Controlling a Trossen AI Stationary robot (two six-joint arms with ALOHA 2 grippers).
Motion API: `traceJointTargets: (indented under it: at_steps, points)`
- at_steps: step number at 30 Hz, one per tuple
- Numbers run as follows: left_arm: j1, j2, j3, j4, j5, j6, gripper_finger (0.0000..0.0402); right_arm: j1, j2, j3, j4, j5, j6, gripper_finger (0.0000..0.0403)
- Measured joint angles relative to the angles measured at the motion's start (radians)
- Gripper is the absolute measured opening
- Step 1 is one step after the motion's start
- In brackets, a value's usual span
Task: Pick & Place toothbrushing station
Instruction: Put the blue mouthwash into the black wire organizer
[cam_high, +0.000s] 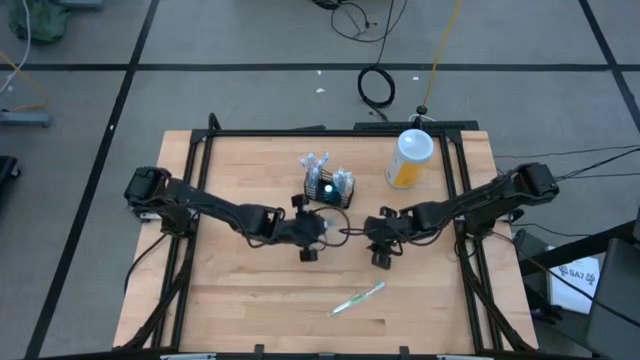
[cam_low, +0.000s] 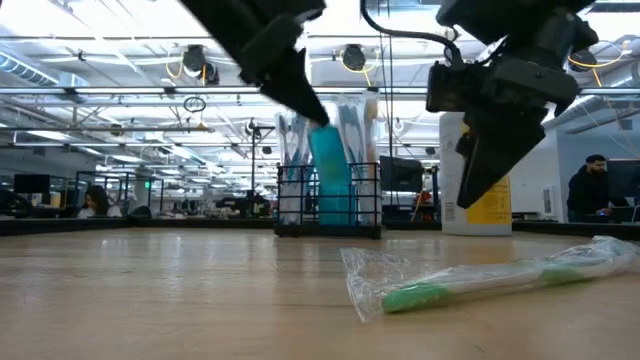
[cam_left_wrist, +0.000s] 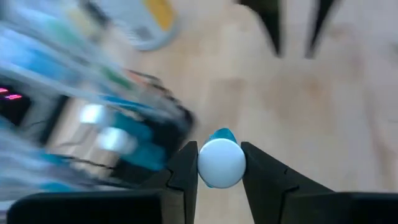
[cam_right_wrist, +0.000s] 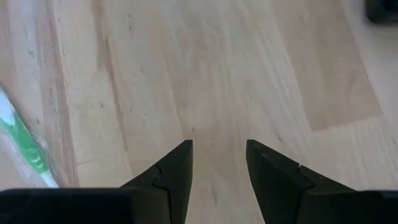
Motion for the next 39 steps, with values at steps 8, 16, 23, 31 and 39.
traceJointTargets:
  at_steps: [8,16,23,31,39]
  points:
    - [0.093,-0.002,0.212,-0.213,-0.076,-0.071,0.0106,0.0,-0.052,-0.047,0.014,0.0,0.068,0.0139]
    - [0.189,-0.001,0.225,-0.228,-0.082,-0.166,0.0107,0.0,-0.054,-0.05,0.03,0.004,0.071,0.0137]
    - [0.255,0.0,0.219,-0.278,-0.067,-0.242,0.0108,0.0,-0.053,-0.05,0.063,0.004,0.06,0.0136]
    - [0.304,0.011,0.218,-0.267,-0.015,-0.289,0.0108,0.0,-0.053,-0.05,0.073,0.004,0.056,0.0135]
    - [0.304,0.06,0.217,-0.205,-0.005,-0.297,0.0108,-0.002,-0.053,-0.05,0.081,0.004,0.058,0.0134]
